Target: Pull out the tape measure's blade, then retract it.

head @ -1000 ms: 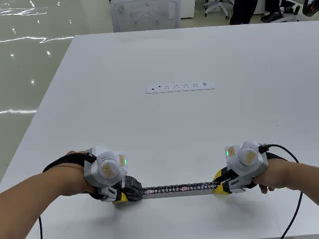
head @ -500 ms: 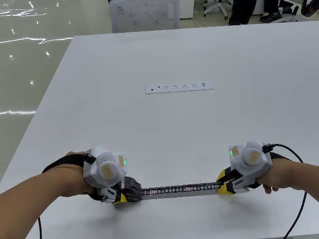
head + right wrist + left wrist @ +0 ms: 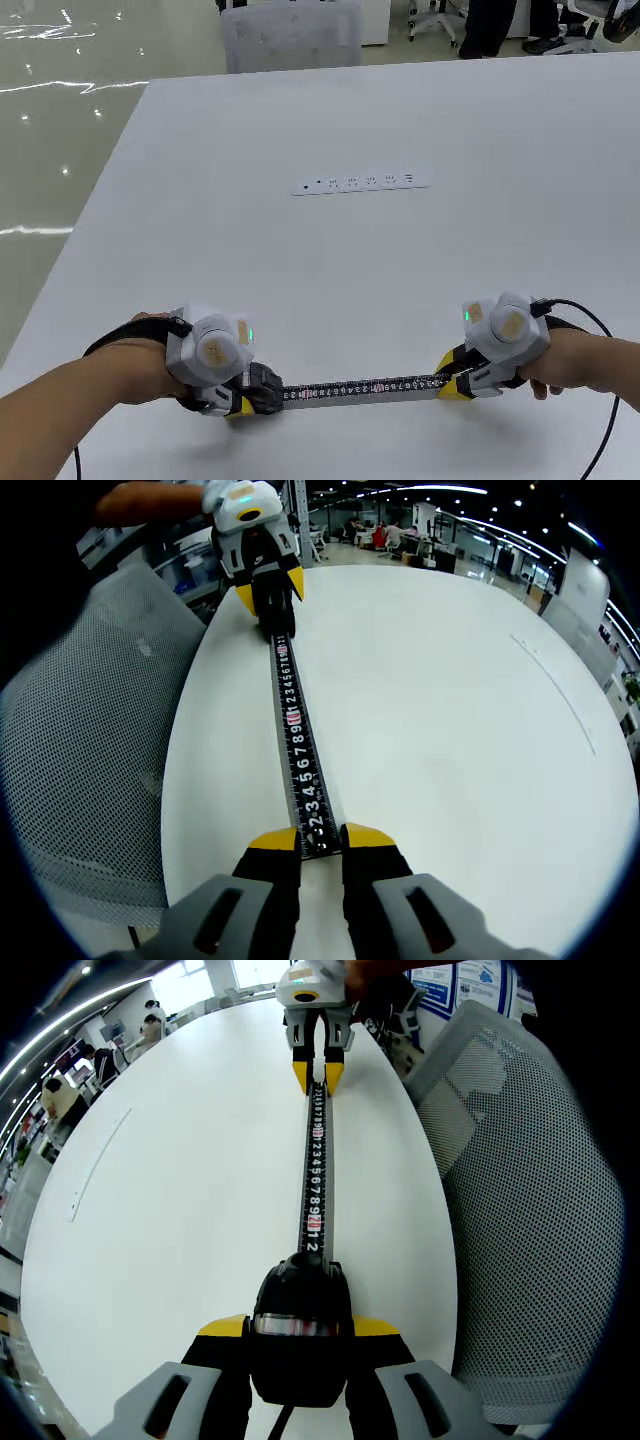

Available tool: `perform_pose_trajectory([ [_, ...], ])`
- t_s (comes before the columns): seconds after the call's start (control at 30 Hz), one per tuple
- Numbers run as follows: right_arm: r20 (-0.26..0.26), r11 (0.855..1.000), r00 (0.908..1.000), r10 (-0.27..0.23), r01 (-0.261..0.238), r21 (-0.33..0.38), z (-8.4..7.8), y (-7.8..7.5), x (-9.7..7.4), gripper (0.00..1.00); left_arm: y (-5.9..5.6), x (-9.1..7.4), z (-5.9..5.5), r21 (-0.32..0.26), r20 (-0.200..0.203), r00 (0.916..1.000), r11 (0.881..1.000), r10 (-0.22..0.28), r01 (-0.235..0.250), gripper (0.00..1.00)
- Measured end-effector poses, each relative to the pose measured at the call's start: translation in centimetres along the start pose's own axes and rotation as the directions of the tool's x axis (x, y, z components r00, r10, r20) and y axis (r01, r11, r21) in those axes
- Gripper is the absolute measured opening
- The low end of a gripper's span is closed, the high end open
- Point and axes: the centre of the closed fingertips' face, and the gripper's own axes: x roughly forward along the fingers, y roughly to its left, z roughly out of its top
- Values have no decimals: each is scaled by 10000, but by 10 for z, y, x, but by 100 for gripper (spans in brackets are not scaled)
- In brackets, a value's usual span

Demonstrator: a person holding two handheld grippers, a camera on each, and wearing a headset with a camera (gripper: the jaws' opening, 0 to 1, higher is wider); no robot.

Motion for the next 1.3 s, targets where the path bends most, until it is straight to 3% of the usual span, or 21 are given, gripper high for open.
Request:
perform_pose_trajectory([
  [0.43,-126,10000,9999,44,-44,73,1,0,1,14,0,0,0,-21,50,10000,10000,51,-51,33],
  [0.53,-135,9999,9999,22,-21,124,1,0,1,14,-1,1,1,298,-39,10000,9995,44,-43,33],
  [0.7,-543,9993,9985,109,-128,-361,2,1,2,15,1,1,1,295,57,10000,9996,19,-21,33],
  [0.9,-564,9993,9984,50,-71,-373,1,1,2,15,2,1,2,241,209,9997,9996,117,-123,34],
  [0.97,-531,9981,9986,-22,-11,-609,2,1,1,16,3,0,1,-39,310,9993,9998,186,-185,34],
  [1.0,-522,9986,9986,-49,21,-535,2,2,2,16,4,0,-1,-674,446,9987,9975,231,-201,35],
  [1.1,-456,9994,9986,-275,265,-237,1,-1,0,17,11,-4,-5,-1194,508,9971,9915,572,-508,40],
  [1.2,-420,9978,9970,-657,652,-139,0,-5,-1,26,16,-7,-8,-2000,664,9935,9767,925,-776,47],
  [1.3,-230,9963,9961,-847,850,153,-1,-6,-5,33,22,-12,-13,-3015,877,9880,9487,1272,-954,57],
])
